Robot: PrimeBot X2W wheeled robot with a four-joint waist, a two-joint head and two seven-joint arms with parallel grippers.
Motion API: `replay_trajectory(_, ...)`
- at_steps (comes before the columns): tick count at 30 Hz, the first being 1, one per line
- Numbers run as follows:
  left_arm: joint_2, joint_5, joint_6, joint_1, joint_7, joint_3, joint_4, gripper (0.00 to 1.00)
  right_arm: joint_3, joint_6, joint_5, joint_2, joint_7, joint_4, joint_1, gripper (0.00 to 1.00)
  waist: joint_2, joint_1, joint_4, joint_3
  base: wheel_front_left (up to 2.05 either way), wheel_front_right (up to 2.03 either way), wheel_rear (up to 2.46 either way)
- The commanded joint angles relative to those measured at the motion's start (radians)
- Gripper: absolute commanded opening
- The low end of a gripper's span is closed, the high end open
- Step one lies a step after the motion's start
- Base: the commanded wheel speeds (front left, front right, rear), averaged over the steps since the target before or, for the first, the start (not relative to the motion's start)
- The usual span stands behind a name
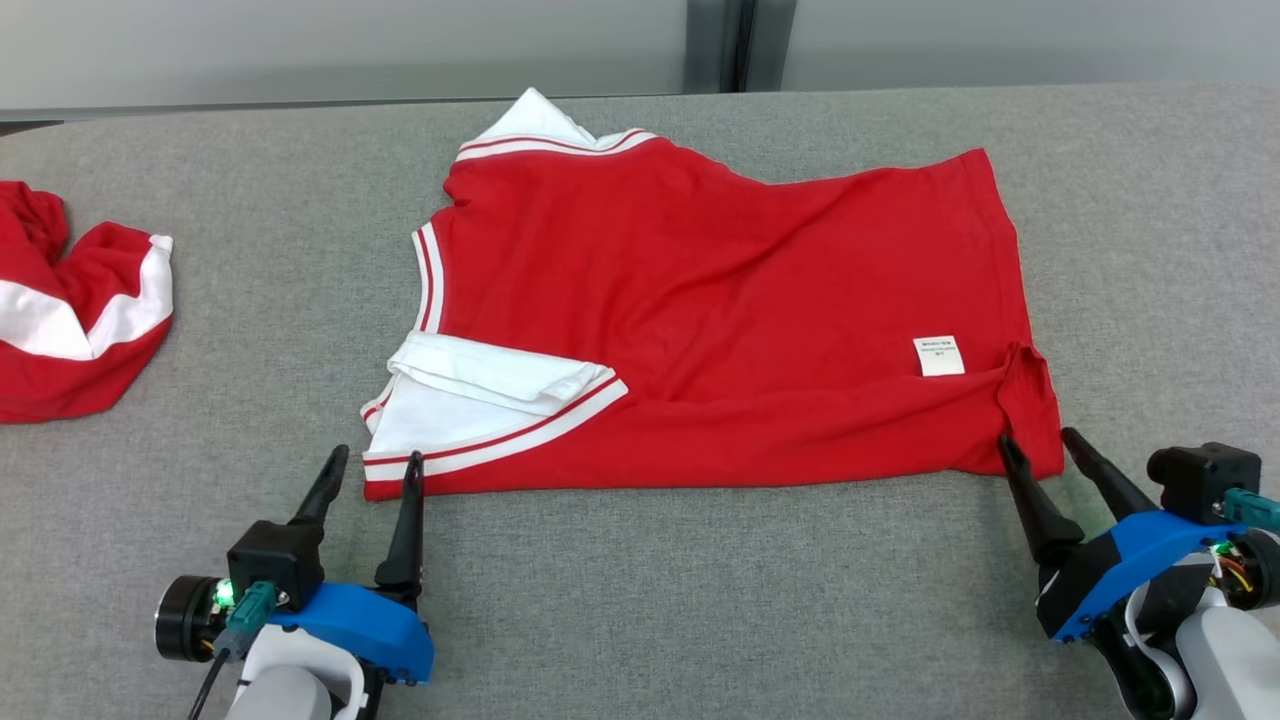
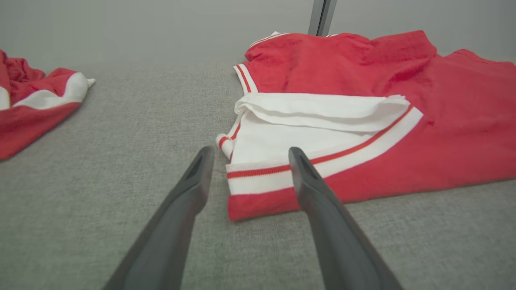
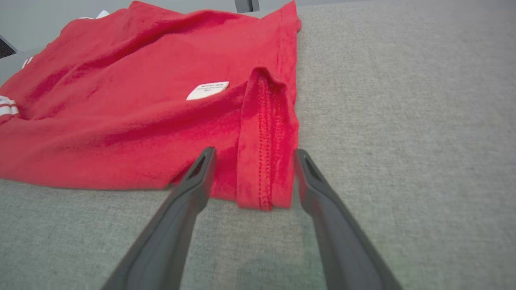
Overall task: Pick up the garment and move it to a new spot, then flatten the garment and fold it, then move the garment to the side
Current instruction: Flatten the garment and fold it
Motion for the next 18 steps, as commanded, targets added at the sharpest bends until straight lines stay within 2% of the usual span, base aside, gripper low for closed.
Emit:
replay_trajectory(1,-0.006,-0.003,-0.004,0.007,-0.004,-0.007,0.008,1.0,0.001,0.0,-0.011,0.002,0.013,0.009,-0.002,1.0,0.0,0.0,0.001,0.004,0.0,0.0,0.0)
replay_trajectory(11,-0.022,-0.021,-0.03,-0.049,0.005,-0.02,0.107,0.99,0.017,0.0,-0.048,0.019,0.006,0.089,-0.05,1.0,0.0,0.0,-0.001,0.017,0.0,0.0,0.0)
replay_trajectory(12,-0.021,-0.027,-0.037,-0.056,0.006,-0.019,0.12,0.76,0.021,0.0,-0.043,0.024,0.008,0.099,-0.052,0.95,0.0,0.0,-0.001,0.017,0.0,0.0,0.0)
replay_trajectory(13,-0.021,-0.027,-0.041,-0.064,0.006,-0.02,0.134,0.46,0.023,0.0,-0.042,0.026,0.006,0.109,-0.055,0.76,0.0,0.0,0.0,0.017,0.0,0.0,0.0)
replay_trajectory(14,-0.026,-0.028,-0.043,-0.072,0.006,-0.023,0.144,0.2,0.024,0.0,-0.041,0.027,0.001,0.117,-0.061,0.39,0.0,0.0,0.002,0.016,0.0,0.0,0.0)
replay_trajectory(15,-0.031,-0.03,-0.047,-0.078,0.005,-0.024,0.153,0.0,0.026,0.0,-0.039,0.029,-0.004,0.124,-0.064,0.0,0.0,0.0,0.003,0.014,0.0,0.0,0.0)
replay_trajectory(18,-0.038,-0.028,-0.057,-0.095,0.003,-0.032,0.175,0.0,0.032,0.0,-0.029,0.033,-0.023,0.141,-0.072,0.0,0.0,0.0,0.007,0.008,0.0,0.0,0.0)
